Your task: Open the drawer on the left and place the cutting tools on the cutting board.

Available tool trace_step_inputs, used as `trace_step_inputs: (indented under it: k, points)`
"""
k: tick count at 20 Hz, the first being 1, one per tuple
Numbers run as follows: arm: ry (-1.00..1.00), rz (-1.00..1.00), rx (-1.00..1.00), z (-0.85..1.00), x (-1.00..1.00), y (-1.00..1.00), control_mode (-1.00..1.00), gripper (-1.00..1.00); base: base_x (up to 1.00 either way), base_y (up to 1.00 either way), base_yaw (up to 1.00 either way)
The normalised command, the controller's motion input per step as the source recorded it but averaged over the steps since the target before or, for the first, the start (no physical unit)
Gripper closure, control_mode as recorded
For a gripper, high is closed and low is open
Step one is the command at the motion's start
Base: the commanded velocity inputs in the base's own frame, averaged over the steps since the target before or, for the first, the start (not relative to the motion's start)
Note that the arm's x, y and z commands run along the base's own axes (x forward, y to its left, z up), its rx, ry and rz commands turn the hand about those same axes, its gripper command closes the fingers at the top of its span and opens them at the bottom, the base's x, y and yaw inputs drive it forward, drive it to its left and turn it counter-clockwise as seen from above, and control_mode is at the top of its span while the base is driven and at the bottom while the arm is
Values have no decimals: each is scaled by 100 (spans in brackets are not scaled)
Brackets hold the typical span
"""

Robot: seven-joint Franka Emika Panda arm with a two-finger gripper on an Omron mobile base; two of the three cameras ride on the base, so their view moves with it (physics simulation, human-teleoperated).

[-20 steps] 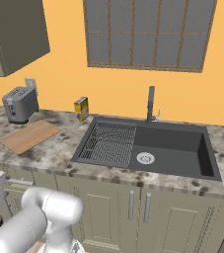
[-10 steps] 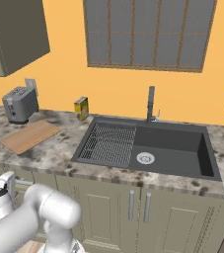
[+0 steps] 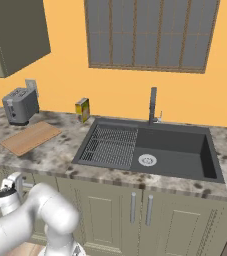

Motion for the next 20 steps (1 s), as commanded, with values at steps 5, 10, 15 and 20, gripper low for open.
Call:
trace_step_inputs:
  k: [5,10,15,20]
  points:
    - [0,0,-4,-37,29,6,-100,-100,0,0,0]
    - [0,0,-1,-22,19,4,-100,100,0,0,0]
    - [0,0,0,0,-2,0,-100,100,0,0,0]
    - [-1,0,0,-8,-76,0,-100,100,0,0,0]
